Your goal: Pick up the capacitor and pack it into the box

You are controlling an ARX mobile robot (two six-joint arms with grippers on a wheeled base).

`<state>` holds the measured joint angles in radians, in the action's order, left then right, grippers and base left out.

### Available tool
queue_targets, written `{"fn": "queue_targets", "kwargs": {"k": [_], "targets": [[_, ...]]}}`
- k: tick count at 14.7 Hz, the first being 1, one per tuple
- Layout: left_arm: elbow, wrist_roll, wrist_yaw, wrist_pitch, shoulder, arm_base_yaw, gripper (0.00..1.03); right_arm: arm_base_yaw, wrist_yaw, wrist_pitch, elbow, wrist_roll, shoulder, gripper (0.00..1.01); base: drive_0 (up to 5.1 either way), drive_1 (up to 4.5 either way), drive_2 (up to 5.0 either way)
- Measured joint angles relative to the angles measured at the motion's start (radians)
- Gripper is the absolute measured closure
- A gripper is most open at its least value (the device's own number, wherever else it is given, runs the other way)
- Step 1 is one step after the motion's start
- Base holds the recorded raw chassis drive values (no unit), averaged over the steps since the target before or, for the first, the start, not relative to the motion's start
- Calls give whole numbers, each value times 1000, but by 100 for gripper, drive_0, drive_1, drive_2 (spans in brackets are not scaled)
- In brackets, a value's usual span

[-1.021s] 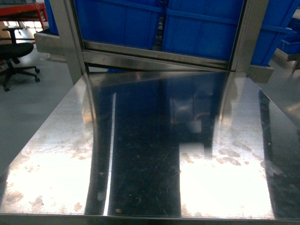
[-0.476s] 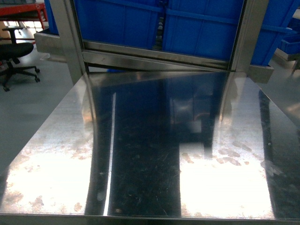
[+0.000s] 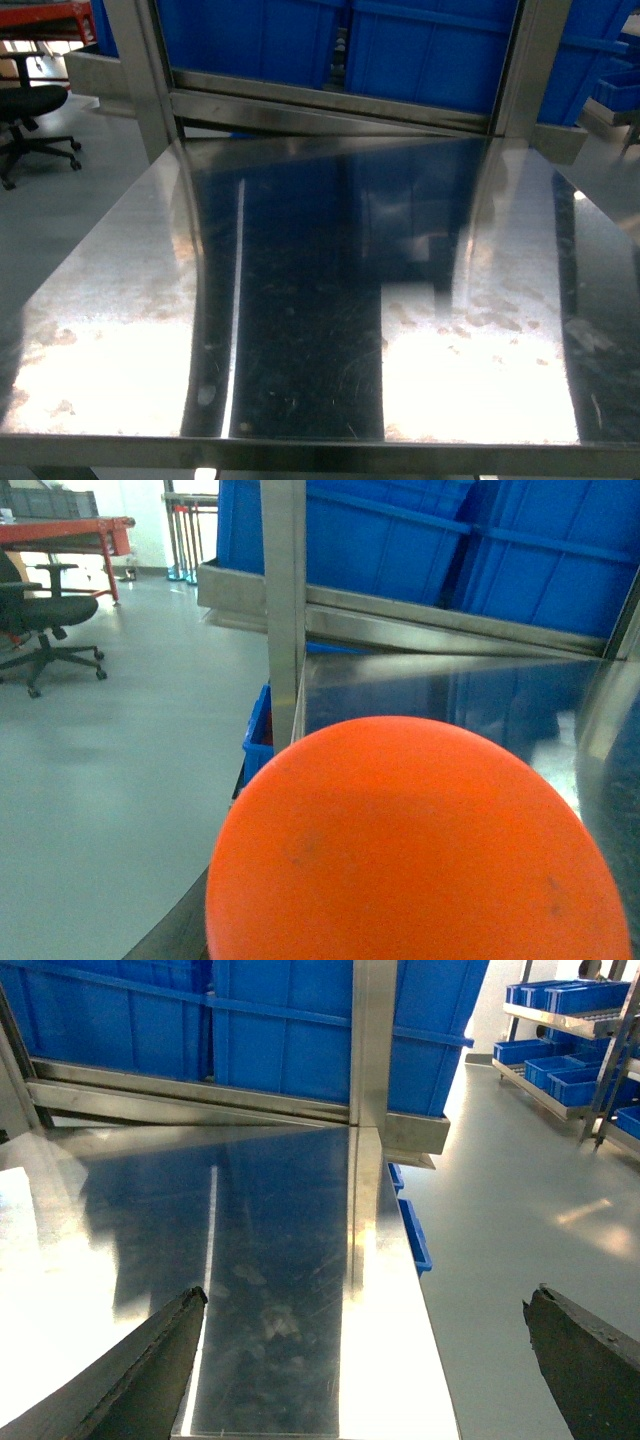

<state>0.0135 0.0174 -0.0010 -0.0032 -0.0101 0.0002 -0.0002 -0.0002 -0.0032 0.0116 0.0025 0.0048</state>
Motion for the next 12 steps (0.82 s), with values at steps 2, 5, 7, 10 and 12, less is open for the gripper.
{"fn": "queue_targets", "kwargs": {"k": [2,5,7,10,12], "targets": [[0,0,0,-1,0,0,59,0,0,0,0,0,0,3,0,0,0],[0,0,0,-2,0,0,59,0,0,-2,0,0,0,3,0,0,0],[0,-3,0,-4,0,0,59,0,1,-2,0,1,0,3,0,0,0],[0,-3,1,-3,0,0,59,0,0,-2,0,0,0,3,0,0,0],[0,-3,0,-3,0,0,59,0,0,-2,0,0,0,3,0,0,0]]}}
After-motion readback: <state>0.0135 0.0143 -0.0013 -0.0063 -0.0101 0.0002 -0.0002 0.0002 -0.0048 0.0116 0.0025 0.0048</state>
